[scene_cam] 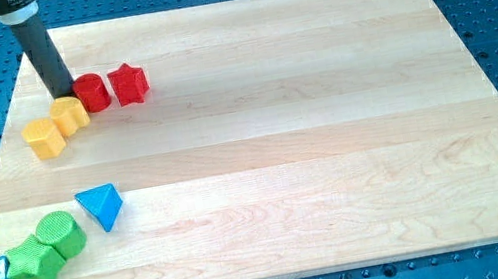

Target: Push the green blocks upwards

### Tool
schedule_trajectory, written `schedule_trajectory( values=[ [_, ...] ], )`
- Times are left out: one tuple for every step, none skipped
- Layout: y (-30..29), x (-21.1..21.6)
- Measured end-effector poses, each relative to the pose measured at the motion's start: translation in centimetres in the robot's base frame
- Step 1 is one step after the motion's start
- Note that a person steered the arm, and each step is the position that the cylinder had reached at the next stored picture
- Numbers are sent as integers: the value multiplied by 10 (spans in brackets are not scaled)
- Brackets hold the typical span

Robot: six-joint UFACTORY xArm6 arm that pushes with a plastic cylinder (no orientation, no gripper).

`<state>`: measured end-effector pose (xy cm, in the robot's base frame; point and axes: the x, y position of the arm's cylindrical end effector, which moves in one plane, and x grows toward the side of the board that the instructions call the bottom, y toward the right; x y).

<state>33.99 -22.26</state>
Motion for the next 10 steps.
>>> schedule_trajectory(
  values=[
    [-71, 17],
    [-74, 63],
    [-37, 78],
    [-29, 83],
    [-48, 100],
    [-50, 146],
    [-53, 205],
    [-59, 270],
    [-61, 278],
    [-69, 277]
  ],
)
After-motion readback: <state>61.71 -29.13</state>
